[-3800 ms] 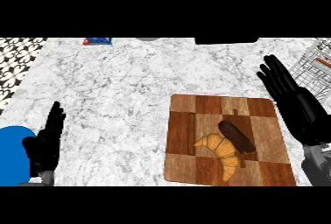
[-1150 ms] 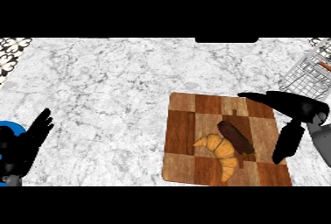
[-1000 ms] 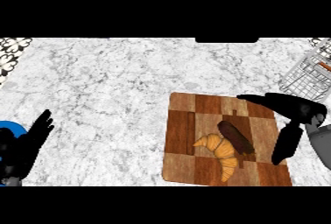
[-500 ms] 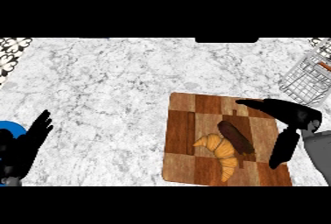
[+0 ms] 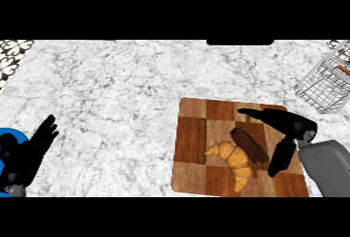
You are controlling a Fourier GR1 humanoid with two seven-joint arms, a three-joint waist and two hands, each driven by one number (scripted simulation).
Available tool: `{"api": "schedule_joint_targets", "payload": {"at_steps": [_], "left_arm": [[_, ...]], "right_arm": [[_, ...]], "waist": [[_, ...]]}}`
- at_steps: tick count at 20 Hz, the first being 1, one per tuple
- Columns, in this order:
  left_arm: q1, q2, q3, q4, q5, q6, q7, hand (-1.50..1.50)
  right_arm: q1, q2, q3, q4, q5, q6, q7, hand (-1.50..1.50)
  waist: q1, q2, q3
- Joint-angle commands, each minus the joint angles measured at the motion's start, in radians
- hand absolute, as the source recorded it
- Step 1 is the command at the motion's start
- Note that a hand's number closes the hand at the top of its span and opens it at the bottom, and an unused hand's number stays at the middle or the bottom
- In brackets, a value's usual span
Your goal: Pick the sweet potato from the cutting board and place it in the tiered basket
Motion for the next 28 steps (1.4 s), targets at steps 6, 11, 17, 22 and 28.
{"api": "schedule_joint_targets", "payload": {"at_steps": [6,11,17,22,28], "left_arm": [[0.035,-0.032,0.038,-0.075,-0.026,-0.034,0.044,0.00],[0.008,-0.074,0.034,-0.034,-0.066,-0.009,0.035,0.00],[0.025,-0.072,0.054,-0.054,-0.058,-0.036,0.013,0.00],[0.024,-0.073,0.050,-0.031,-0.072,-0.036,0.007,0.00],[0.006,-0.075,0.056,0.008,-0.087,-0.053,-0.022,0.00]], "right_arm": [[0.064,0.076,-0.039,-0.052,0.068,0.037,0.010,-1.50],[-0.004,0.107,-0.035,0.128,0.156,-0.024,-0.105,-1.50],[0.084,0.136,0.022,0.143,0.235,-0.100,-0.165,-1.50],[0.100,0.141,0.052,0.057,0.226,-0.111,-0.262,1.50],[0.058,0.207,0.000,0.082,0.238,-0.181,-0.238,1.50]], "waist": [[-0.002,-0.001,0.000],[0.000,0.000,0.000],[0.000,0.000,0.000],[-0.002,-0.002,0.000],[-0.002,0.000,0.000]]}}
